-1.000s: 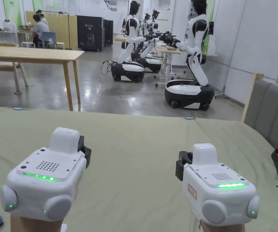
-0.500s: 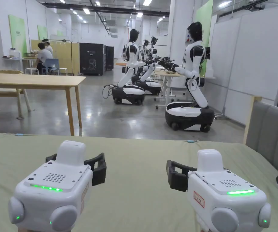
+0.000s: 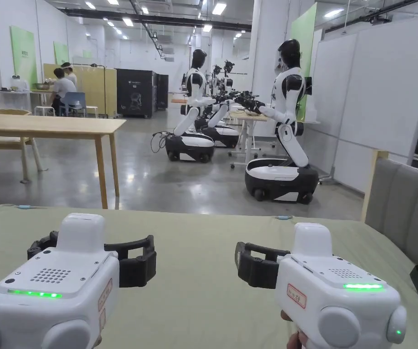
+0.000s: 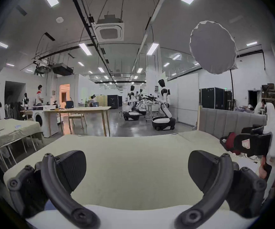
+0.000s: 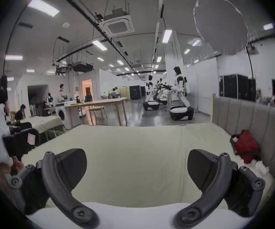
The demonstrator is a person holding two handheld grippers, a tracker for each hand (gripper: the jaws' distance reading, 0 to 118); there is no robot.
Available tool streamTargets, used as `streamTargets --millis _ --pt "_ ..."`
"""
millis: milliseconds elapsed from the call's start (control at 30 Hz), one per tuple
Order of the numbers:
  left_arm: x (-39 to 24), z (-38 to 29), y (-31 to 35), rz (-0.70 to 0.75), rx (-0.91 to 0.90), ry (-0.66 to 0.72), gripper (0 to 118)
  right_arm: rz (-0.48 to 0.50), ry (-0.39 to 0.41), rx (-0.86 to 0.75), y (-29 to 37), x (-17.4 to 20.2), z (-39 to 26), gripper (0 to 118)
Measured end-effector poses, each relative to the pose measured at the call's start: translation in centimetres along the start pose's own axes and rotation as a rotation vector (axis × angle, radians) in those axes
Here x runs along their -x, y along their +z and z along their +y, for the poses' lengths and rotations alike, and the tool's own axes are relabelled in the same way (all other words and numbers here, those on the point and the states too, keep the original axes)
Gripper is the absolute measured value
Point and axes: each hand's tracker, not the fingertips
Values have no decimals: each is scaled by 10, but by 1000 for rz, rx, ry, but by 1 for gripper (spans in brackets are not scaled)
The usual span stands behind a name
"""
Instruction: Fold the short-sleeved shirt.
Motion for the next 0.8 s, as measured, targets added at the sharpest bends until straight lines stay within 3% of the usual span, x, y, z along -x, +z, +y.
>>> streamTargets --millis 133,300,567,733,800 --pt "4 -3 1 -4 3 20 118 -26 36 -22 2 5 -3 118" --pt "8 -4 1 10 -1 24 118 -182 98 -38 0 14 -2 118" --pt "9 -6 -1 4 12 25 118 -183 94 -50 3 14 2 118" --pt "7 -6 -1 4 9 23 118 -261 124 -74 -2 18 -4 118" --pt "7 -5 -1 3 8 22 118 -250 111 -64 0 15 -2 118"
